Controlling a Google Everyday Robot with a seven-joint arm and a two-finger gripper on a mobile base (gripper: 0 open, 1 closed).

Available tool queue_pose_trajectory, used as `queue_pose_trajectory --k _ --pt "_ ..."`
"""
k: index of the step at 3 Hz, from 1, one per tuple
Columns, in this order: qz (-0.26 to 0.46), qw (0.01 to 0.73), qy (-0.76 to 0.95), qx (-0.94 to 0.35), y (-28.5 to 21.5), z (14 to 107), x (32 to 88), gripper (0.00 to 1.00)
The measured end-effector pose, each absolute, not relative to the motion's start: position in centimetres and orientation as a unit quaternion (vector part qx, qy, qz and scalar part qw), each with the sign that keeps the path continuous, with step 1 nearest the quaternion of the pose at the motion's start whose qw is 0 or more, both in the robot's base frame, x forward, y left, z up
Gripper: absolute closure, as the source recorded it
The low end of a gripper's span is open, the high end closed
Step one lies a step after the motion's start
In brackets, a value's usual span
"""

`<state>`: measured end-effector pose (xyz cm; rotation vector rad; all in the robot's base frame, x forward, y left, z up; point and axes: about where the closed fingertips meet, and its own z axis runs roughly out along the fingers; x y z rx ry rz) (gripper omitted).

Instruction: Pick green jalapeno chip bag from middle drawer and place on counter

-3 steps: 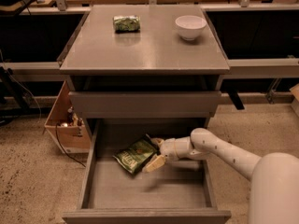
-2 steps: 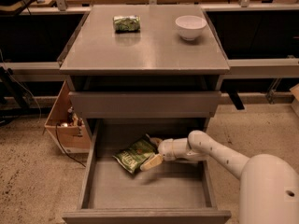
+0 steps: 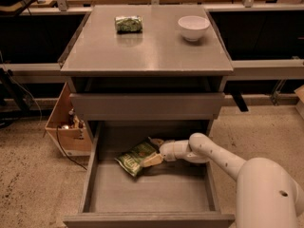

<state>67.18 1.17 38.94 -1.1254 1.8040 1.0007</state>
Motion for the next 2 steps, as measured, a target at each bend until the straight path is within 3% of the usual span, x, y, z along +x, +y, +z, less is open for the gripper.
queue_pose_trajectory --k 2 --pt "0.365 0.391 0.718 -0.446 0.95 38.49 67.62 0.65"
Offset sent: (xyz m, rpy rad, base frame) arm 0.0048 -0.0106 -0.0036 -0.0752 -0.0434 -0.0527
